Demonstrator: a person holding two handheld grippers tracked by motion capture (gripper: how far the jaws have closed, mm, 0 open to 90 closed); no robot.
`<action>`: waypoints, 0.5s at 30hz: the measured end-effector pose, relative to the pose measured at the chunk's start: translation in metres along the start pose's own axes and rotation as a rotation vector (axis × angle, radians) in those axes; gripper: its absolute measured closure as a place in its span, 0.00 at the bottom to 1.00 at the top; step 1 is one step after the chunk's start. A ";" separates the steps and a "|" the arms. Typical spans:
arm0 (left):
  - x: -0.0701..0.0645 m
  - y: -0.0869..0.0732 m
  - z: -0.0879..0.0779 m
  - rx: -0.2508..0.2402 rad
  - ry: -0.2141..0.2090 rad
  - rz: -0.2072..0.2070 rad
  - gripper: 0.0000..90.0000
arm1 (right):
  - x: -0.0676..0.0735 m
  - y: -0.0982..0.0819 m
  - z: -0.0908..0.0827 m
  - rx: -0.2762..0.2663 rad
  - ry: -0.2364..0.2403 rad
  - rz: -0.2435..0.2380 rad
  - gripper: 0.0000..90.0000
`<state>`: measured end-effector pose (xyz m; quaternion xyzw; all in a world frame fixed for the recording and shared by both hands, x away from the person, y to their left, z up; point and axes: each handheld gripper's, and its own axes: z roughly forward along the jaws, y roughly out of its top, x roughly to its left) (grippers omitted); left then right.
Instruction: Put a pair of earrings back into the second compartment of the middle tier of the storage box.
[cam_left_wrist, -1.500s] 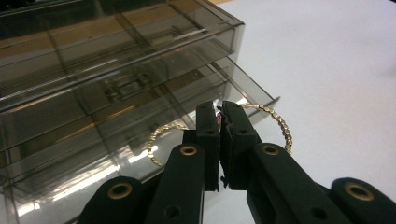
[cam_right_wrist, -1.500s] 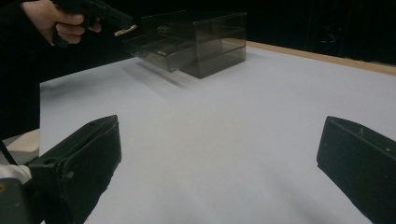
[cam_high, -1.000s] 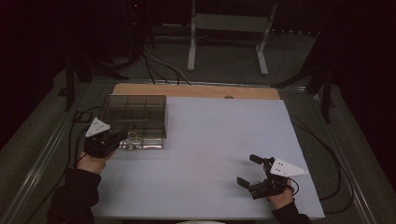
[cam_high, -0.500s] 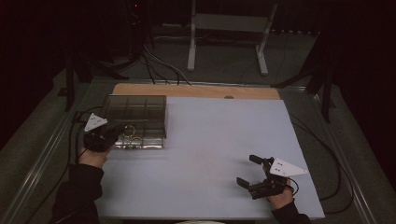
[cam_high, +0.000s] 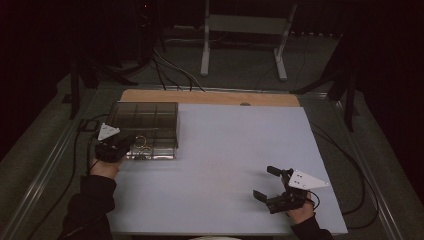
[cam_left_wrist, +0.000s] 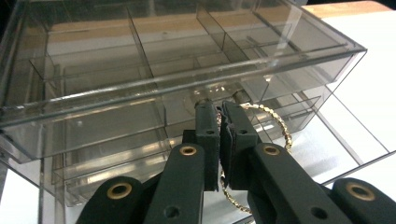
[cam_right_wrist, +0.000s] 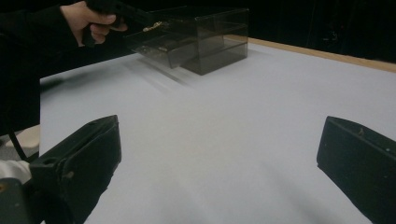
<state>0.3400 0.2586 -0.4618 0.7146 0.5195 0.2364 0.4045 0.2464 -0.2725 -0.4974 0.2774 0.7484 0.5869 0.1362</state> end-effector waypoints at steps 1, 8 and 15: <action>-0.001 -0.001 0.001 0.004 -0.002 0.000 0.97 | 0.000 0.000 0.000 -0.002 0.001 0.001 0.00; -0.003 -0.004 0.006 0.023 0.019 0.004 0.97 | 0.000 0.000 0.000 -0.003 0.002 0.004 0.00; -0.003 -0.006 0.006 0.016 0.001 -0.014 0.83 | 0.000 0.000 0.000 -0.002 0.000 0.003 0.00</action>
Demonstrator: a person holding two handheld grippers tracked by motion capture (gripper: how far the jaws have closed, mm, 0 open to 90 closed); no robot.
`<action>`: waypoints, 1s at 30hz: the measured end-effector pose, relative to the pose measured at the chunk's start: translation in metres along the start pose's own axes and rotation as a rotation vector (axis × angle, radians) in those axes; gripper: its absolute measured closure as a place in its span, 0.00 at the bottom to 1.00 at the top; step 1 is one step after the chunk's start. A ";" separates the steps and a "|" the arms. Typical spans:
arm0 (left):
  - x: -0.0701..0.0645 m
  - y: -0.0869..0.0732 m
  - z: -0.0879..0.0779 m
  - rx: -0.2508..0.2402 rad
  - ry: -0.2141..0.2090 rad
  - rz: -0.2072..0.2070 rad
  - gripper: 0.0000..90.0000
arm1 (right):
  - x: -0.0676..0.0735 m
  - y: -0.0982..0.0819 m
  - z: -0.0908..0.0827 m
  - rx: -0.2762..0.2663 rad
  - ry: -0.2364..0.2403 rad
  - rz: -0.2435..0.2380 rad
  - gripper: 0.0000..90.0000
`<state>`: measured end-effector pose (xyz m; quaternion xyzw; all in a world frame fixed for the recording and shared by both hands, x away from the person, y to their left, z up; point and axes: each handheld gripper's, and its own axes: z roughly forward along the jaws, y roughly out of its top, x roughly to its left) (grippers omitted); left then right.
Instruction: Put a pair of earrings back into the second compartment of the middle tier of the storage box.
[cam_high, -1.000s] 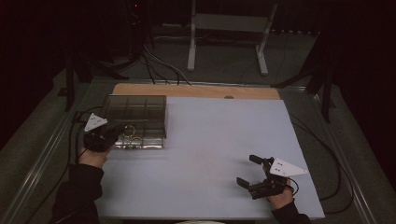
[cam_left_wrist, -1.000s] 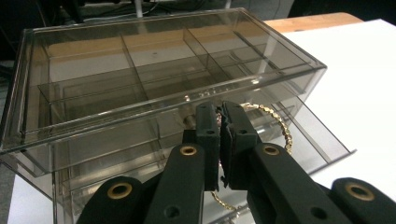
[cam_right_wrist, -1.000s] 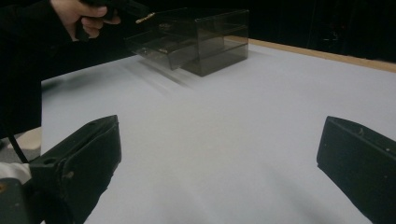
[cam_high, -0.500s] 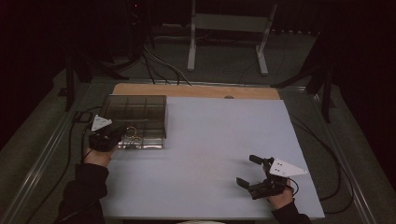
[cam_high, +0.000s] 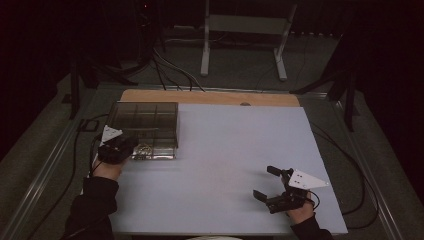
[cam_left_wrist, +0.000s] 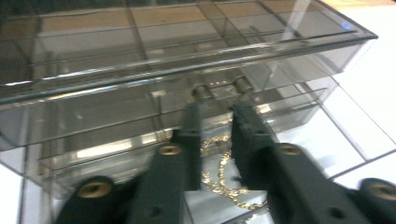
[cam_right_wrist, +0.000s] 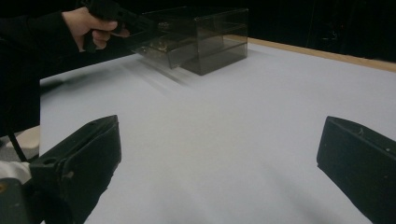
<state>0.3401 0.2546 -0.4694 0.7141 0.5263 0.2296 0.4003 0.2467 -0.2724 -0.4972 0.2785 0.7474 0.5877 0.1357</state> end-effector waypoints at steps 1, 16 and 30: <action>-0.001 0.000 0.000 0.001 -0.004 0.000 0.80 | 0.000 0.000 0.000 0.003 0.001 0.000 0.00; -0.022 -0.002 -0.017 -0.044 -0.103 0.033 0.43 | 0.000 0.000 0.001 0.008 0.002 0.001 0.00; -0.034 0.006 -0.025 -0.066 -0.166 0.006 0.02 | 0.000 0.000 0.002 0.007 0.006 -0.007 0.00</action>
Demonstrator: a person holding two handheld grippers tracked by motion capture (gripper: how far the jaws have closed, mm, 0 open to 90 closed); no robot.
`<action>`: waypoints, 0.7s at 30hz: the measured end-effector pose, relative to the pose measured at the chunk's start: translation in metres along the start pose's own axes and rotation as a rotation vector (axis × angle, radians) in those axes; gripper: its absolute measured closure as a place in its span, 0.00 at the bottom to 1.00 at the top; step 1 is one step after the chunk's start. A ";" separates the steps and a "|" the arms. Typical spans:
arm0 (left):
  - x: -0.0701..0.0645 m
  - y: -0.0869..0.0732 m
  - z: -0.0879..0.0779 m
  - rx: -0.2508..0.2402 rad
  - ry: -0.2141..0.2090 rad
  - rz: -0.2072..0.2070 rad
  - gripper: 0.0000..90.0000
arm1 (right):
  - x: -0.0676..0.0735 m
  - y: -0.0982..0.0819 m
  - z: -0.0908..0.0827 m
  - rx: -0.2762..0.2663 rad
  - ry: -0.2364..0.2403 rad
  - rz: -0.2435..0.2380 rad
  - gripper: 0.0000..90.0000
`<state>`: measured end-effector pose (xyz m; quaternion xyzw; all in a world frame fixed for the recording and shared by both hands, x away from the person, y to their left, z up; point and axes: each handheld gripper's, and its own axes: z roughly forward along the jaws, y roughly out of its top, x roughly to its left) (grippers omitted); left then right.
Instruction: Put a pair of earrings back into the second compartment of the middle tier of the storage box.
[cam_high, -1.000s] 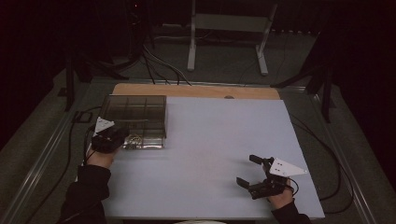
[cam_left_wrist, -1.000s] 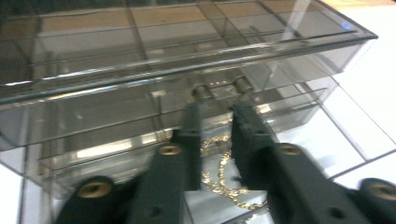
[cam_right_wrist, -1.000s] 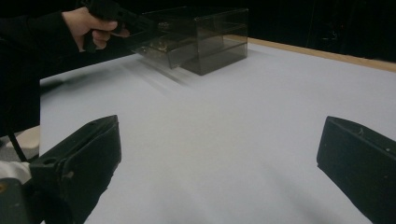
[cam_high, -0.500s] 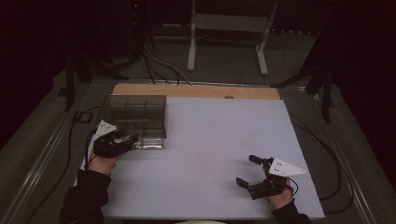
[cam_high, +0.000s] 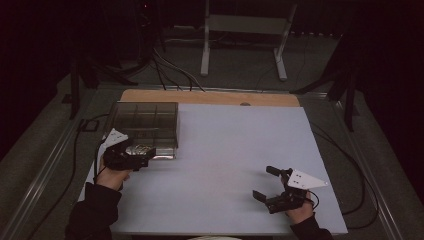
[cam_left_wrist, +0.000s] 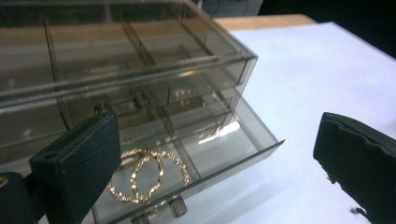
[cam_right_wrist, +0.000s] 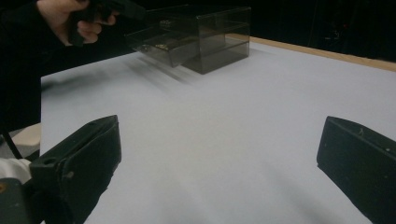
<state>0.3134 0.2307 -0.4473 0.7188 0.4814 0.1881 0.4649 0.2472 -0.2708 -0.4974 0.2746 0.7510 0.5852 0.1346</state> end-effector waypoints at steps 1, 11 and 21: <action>0.000 0.001 -0.002 -0.013 -0.011 -0.003 0.02 | 0.000 0.000 0.000 0.001 0.000 0.002 0.00; -0.017 0.001 -0.009 -0.035 -0.110 0.067 0.01 | 0.000 0.000 0.000 -0.001 0.003 0.002 0.00; -0.023 -0.007 -0.013 -0.039 -0.171 0.052 0.01 | 0.001 0.000 0.000 0.000 0.002 0.004 0.00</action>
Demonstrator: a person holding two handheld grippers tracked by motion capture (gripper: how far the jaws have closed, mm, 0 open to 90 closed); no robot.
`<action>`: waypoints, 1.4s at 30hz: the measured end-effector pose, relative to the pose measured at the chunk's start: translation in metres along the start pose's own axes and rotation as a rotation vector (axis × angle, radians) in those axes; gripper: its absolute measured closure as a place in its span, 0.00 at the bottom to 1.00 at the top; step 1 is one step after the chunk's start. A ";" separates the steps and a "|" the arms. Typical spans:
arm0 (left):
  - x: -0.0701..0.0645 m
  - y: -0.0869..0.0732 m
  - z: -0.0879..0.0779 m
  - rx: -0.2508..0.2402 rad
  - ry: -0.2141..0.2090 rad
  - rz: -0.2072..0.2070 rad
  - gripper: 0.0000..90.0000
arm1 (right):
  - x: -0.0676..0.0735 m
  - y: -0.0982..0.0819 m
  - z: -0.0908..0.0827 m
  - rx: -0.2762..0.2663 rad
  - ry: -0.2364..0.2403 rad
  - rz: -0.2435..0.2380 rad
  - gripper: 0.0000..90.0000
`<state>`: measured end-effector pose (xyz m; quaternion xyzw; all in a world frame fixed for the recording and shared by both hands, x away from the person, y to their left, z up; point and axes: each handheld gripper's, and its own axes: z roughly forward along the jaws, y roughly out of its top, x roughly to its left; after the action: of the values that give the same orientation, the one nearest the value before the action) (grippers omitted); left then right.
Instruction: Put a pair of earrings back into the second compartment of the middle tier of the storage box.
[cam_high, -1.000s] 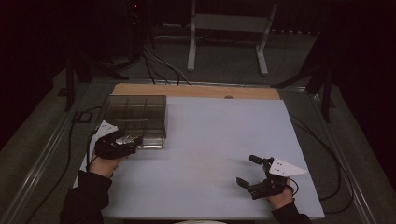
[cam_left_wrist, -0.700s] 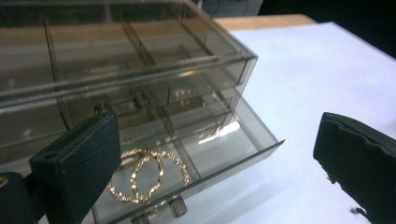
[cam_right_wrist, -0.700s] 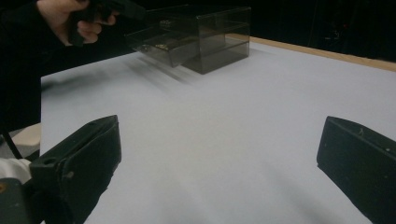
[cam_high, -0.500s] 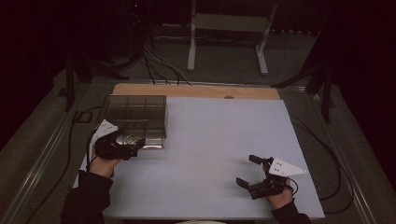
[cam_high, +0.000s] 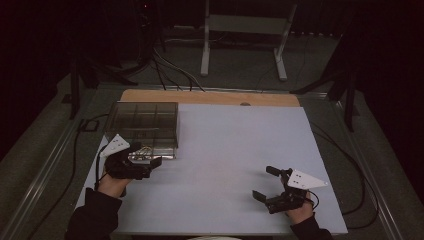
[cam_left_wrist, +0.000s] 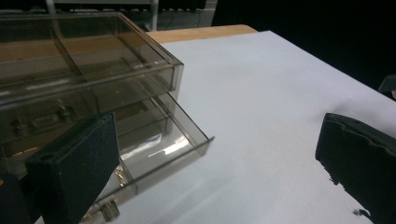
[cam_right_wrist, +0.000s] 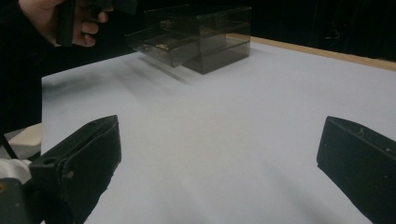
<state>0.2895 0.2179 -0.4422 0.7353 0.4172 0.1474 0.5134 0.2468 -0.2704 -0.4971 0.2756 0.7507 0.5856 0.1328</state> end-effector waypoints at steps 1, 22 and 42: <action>-0.001 -0.001 0.000 0.007 -0.004 0.003 0.01 | 0.000 0.000 0.000 0.004 0.001 -0.001 0.00; -0.006 -0.043 -0.002 0.045 -0.067 0.032 0.01 | 0.000 0.000 0.001 0.007 0.000 0.003 0.00; -0.004 -0.068 -0.006 0.073 -0.033 0.065 0.01 | 0.000 -0.001 0.002 0.016 0.004 0.003 0.00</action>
<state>0.2517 0.2272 -0.4983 0.7692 0.3896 0.1366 0.4877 0.2477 -0.2695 -0.4989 0.2765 0.7553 0.5802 0.1284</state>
